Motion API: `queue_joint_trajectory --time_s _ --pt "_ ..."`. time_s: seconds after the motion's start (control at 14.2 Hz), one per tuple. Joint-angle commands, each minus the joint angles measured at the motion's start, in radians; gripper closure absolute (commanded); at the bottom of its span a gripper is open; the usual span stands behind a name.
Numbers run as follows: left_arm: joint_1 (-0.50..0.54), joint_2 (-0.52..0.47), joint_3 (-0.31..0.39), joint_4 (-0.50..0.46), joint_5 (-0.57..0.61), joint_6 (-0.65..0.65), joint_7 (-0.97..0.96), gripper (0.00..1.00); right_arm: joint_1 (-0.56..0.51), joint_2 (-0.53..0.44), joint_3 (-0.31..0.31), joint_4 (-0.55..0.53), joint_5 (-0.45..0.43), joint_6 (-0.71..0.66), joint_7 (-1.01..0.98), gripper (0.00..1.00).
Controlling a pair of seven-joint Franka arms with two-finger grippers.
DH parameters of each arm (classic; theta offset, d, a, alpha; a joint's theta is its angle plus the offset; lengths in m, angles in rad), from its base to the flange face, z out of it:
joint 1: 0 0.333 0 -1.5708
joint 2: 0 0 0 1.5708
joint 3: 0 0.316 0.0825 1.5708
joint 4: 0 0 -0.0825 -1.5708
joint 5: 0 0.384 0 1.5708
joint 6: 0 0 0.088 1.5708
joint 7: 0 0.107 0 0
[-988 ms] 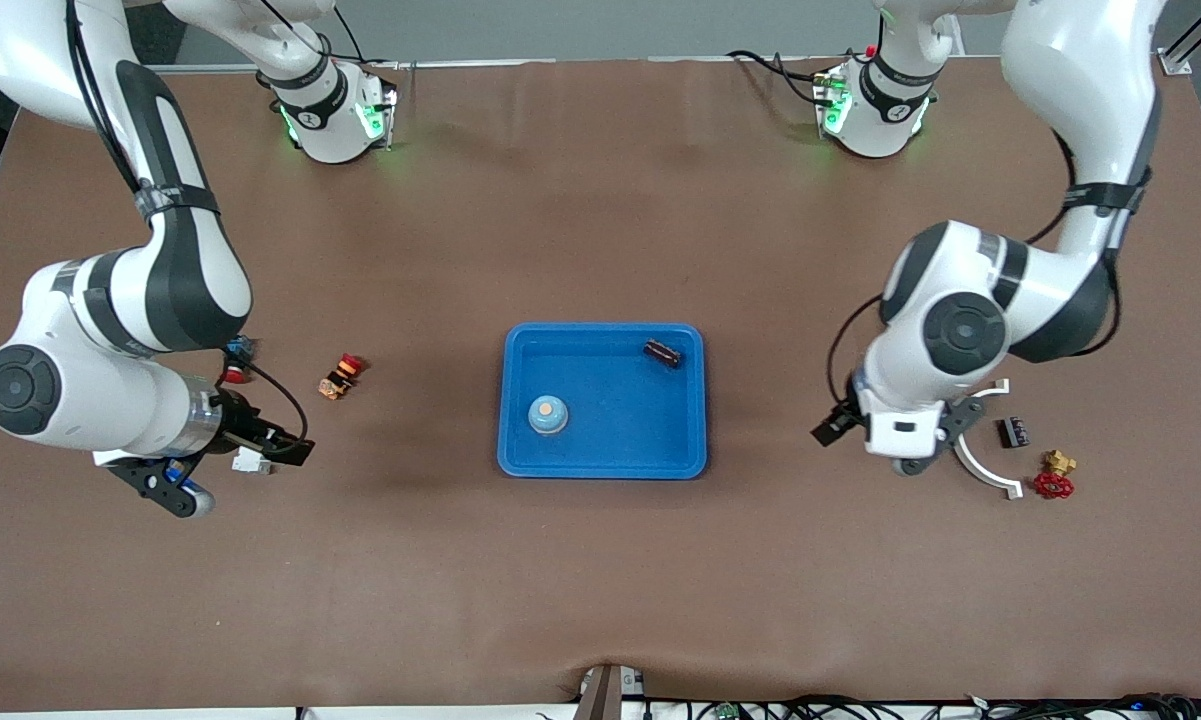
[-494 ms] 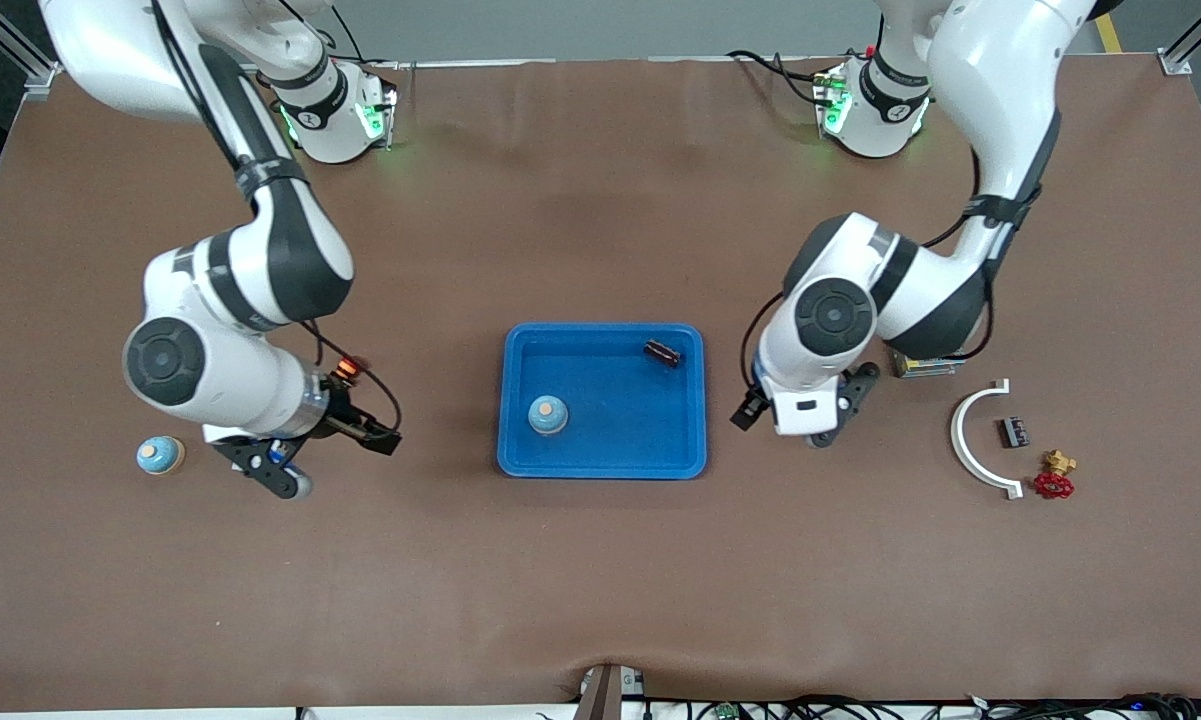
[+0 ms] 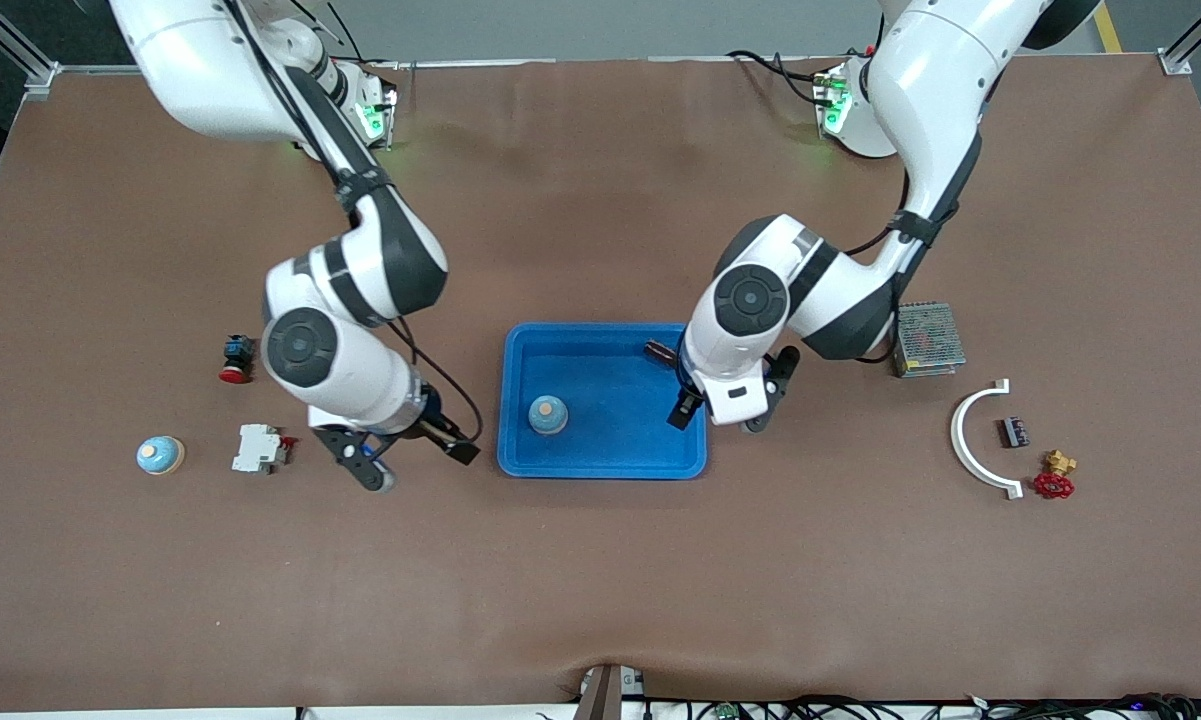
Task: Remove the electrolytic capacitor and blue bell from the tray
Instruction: 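Grasp a capacitor with the left gripper while the right gripper grasps a bell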
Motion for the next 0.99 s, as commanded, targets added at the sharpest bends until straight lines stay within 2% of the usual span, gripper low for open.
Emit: queue_joint_trajectory --time_s 0.0,0.14,0.42,0.64,0.92 --pt "-0.039 0.007 0.005 -0.047 -0.003 0.062 -0.068 0.0 0.043 0.051 -0.012 0.02 -0.002 0.041 0.075 0.0" --pt "-0.045 -0.005 0.007 -0.132 0.018 0.131 -0.095 0.0 0.079 0.081 -0.017 0.02 -0.011 0.061 0.094 0.0" --pt "-0.052 0.0 0.01 -0.212 0.043 0.197 -0.107 0.0 0.138 0.127 -0.022 0.021 -0.1 0.102 0.228 0.0" --pt "-0.049 0.004 0.01 -0.248 0.078 0.231 -0.121 0.0 0.151 0.154 -0.022 0.02 -0.105 0.136 0.26 0.0" --pt "-0.058 0.009 0.01 -0.249 0.078 0.263 -0.135 0.0 0.169 0.184 -0.022 0.02 -0.105 0.164 0.29 0.0"
